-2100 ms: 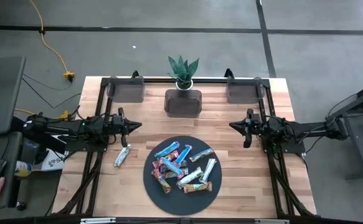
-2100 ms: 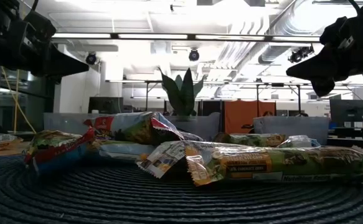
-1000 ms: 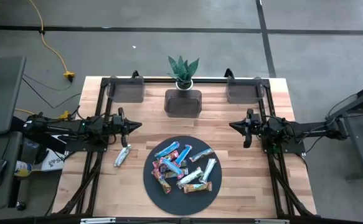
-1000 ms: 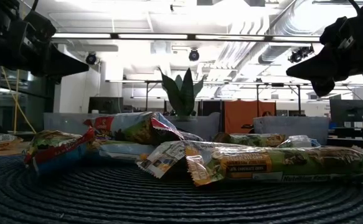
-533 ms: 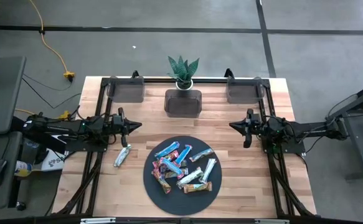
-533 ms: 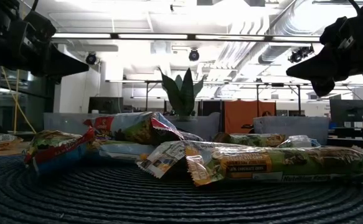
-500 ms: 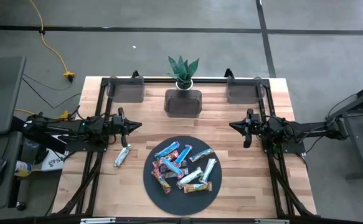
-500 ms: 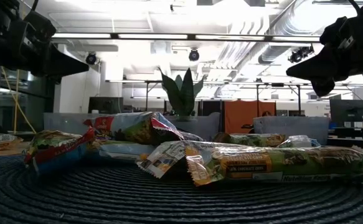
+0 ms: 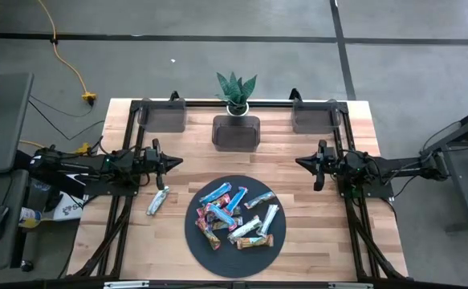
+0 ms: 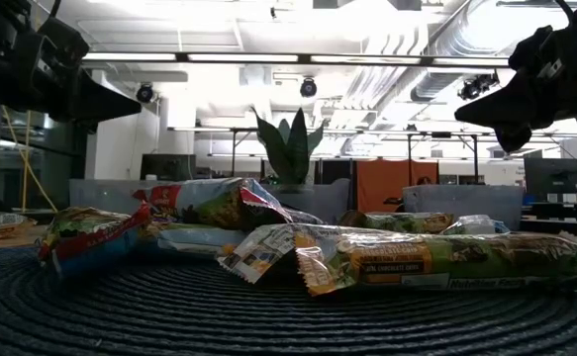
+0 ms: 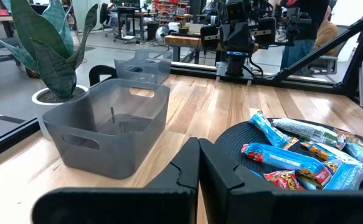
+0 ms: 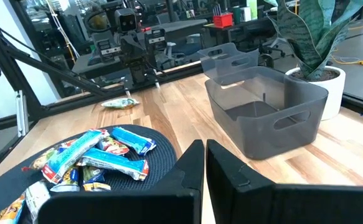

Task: Pick and place Granola Bars by type
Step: Put the yellow granola bar into the right black bin

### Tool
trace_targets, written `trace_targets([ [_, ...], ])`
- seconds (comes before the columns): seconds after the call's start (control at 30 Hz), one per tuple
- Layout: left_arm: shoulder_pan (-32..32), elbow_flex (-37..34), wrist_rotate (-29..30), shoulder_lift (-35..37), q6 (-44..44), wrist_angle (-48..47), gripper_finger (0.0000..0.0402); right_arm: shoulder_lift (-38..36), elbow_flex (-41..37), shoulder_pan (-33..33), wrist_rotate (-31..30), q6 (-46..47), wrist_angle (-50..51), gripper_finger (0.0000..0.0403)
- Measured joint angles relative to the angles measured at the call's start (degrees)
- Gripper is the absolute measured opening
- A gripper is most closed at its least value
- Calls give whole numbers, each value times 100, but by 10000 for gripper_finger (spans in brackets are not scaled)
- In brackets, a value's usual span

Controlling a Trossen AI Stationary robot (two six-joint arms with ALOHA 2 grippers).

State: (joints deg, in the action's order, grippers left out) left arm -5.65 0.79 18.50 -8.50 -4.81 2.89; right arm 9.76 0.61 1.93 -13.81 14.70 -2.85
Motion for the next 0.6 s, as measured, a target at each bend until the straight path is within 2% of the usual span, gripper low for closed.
trace_targets([
  [0.2,0,1,0,-1,-1,-1,1,2,-3,-2,20,54,-66,0],
  [0.33,0,0,0,1,-1,-1,1,-2,-5,-2,-193,-31,-450,0],
  [0.5,0,-1,0,1,1,1,1,2,-5,-2,-287,426,-513,0],
  [0.6,0,-1,0,0,-1,1,1,2,-5,-2,-353,350,-515,0],
])
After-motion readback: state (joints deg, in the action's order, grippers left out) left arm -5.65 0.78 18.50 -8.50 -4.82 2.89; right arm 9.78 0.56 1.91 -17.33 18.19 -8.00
